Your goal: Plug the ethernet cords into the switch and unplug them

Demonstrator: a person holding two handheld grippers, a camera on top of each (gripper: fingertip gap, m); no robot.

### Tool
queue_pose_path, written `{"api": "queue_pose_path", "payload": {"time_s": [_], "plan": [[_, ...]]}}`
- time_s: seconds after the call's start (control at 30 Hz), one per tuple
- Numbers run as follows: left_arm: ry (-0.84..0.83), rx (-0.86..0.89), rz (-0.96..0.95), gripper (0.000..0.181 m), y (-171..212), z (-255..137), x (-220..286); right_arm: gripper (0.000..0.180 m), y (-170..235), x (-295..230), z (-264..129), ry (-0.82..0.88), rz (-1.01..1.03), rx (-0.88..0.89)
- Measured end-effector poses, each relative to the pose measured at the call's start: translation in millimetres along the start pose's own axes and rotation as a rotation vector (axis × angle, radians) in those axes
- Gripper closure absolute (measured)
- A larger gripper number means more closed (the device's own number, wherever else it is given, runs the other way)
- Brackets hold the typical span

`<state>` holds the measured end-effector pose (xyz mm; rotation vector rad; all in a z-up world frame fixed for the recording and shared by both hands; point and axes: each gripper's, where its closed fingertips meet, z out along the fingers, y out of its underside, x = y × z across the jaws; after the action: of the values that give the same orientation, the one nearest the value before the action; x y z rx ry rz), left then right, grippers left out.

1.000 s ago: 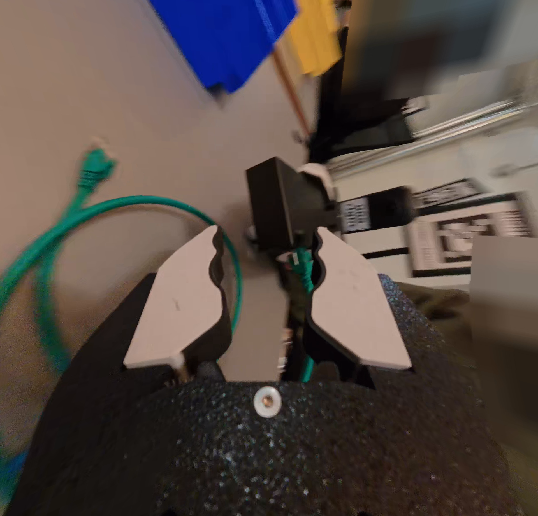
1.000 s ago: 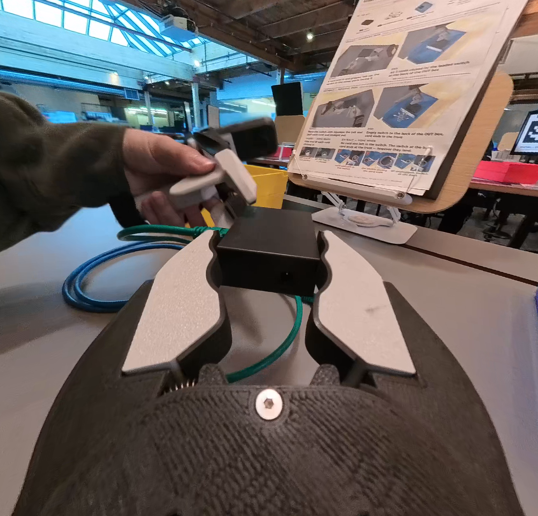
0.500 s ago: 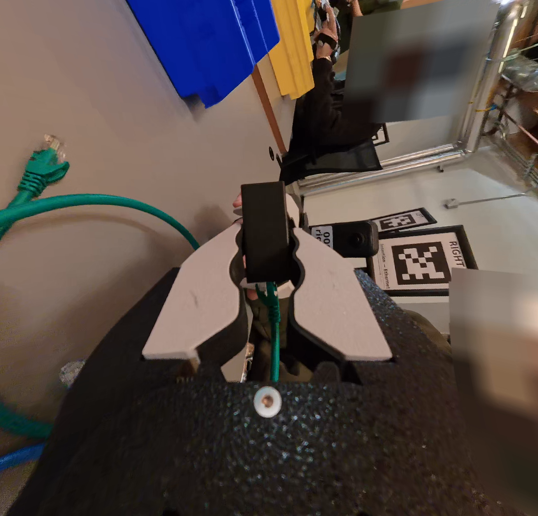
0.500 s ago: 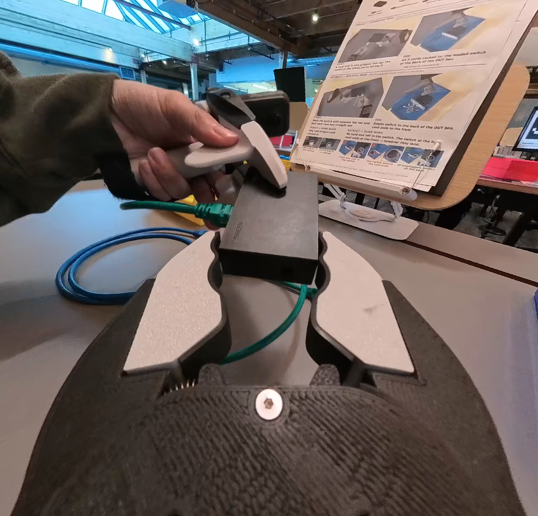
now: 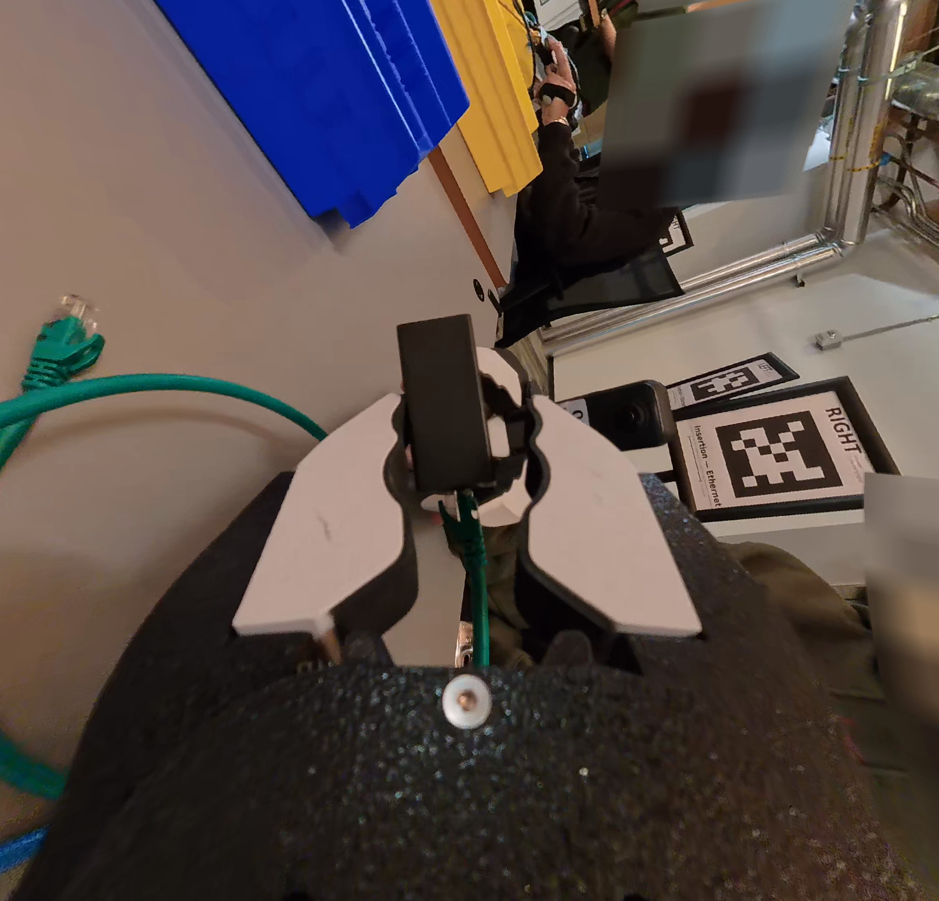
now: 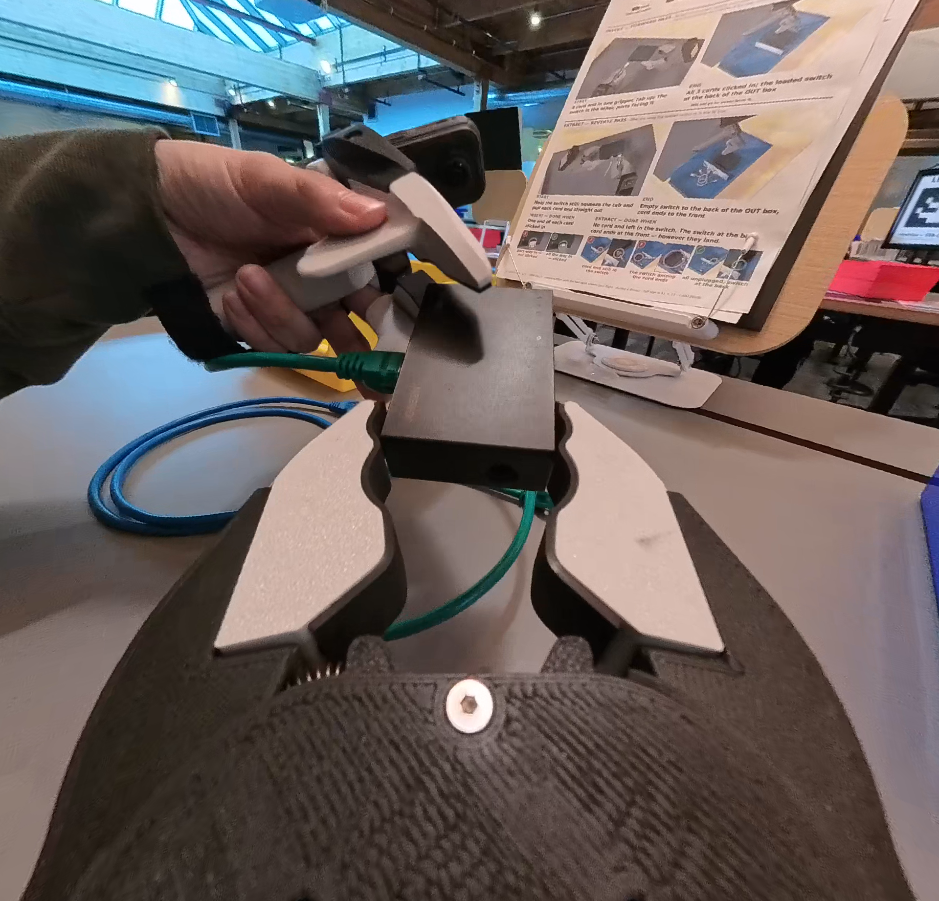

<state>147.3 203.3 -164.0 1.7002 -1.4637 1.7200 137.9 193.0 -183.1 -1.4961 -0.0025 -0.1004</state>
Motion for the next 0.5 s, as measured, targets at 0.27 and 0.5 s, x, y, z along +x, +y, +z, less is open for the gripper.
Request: {"api": "queue_pose_path", "payload": {"time_s": [0.27, 0.5], "plan": [[-0.099, -0.076, 0.054, 0.152, 9, 0, -8, 0.118, 2, -4, 3, -0.006, -0.04, -0.02], [-0.171, -0.013, 0.01, 0.152, 2, 1, -5, 0.118, -1, 6, 1, 0.081, -0.041, 0.007]]}}
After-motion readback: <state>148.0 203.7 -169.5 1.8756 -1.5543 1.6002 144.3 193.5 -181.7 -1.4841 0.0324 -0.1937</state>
